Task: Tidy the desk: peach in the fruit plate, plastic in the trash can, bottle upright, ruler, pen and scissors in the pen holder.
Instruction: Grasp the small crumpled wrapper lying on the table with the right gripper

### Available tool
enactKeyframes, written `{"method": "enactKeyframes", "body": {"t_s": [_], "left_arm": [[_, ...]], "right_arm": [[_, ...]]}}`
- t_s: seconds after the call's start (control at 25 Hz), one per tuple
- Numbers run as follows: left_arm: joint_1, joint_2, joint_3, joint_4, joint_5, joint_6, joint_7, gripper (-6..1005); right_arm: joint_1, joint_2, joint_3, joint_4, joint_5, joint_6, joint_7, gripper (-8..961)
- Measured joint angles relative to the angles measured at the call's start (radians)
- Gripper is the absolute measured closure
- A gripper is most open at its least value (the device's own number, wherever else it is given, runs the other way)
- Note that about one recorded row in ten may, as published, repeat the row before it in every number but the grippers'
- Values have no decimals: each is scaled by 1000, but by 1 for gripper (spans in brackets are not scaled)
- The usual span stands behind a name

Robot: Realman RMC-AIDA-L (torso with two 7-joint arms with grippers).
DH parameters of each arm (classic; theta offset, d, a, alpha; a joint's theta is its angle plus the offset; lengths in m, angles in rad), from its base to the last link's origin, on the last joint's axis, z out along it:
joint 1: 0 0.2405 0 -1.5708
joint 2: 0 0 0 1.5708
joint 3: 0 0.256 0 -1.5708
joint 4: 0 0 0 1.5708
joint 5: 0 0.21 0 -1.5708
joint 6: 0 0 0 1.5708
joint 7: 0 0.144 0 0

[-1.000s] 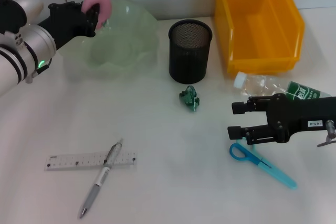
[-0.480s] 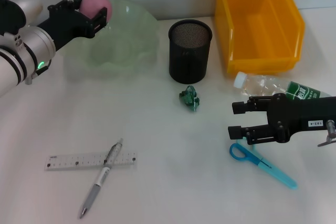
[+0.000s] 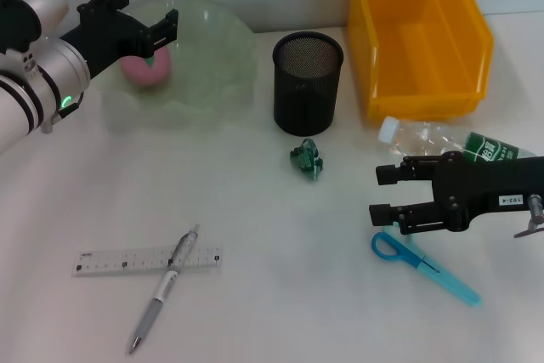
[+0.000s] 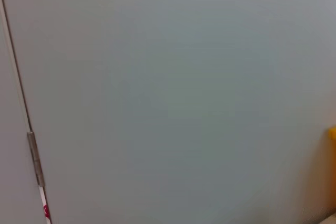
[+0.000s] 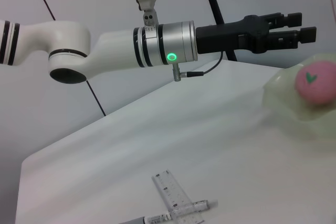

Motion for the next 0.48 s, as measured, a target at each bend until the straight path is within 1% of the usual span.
{"method": "enactKeyframes", "body": {"t_s": [0.2,0.32,0.4,0.48], "left_arm": [[3,0,0,5,-1,15,-33,184],[37,13,23,35,40,152,-173,184],[97,25,79,131,104,292,-365,184],[153,36,137,257,161,390,-519,184]], "right_arm": [[-1,0,1,0,0,2,0,162],[-2,0,2,0,0,3,0,162],[-2,0,2,-1,0,3,0,162],[-3,0,2,-4,0,1,1,162]]}}
